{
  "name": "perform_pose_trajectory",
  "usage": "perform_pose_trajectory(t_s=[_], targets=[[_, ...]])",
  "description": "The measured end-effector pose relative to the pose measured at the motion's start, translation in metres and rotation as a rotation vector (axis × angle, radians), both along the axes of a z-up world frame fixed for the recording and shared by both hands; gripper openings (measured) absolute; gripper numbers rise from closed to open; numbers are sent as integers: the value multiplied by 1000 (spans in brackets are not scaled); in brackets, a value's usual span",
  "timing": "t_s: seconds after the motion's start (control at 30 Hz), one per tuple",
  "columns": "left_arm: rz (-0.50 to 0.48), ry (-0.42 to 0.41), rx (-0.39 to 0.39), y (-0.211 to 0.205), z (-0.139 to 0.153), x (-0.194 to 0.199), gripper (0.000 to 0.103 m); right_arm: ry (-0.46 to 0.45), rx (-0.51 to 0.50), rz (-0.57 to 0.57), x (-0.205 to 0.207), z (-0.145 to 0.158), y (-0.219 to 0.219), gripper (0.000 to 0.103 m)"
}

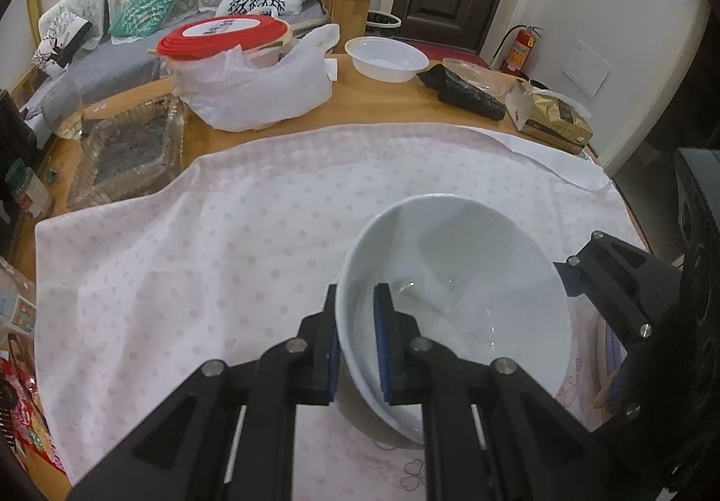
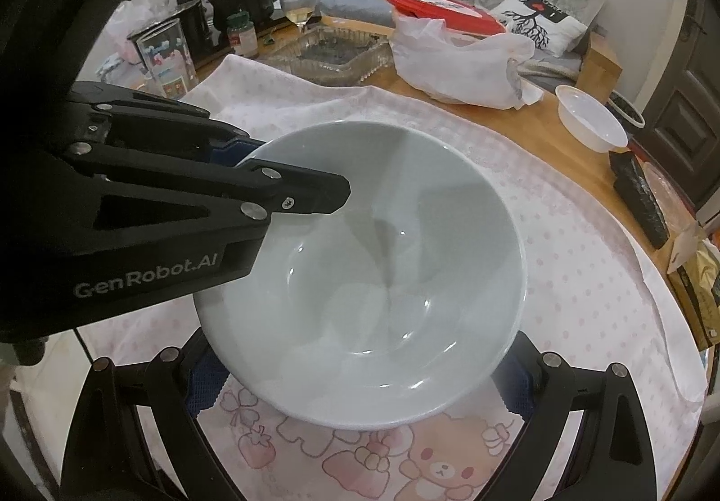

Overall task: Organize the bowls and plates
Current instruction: 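Lower the white bowl into the bowl stack and open the left tool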

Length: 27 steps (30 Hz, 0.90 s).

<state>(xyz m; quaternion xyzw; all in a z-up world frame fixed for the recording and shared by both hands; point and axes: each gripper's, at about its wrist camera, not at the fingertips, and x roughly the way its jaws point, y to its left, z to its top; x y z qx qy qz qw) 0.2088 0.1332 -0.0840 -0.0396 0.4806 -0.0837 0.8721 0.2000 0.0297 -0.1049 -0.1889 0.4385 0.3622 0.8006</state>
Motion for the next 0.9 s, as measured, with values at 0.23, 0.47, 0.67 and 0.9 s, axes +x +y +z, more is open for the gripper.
perform_pose_trajectory(t_s=[0.23,0.47,0.67,0.9], targets=[[-13,3,8,0,-1,0,10,51,10,19,4,3,-4,94],[-21,-1,19,-2,-3,-1,11,99,5,23,4,4,-6,94],[-35,-19,58,-6,-1,-5,11,112,-4,22,1,2,-7,94],[-38,-39,131,-9,2,-10,11,106,-1,16,-1,2,-8,94]])
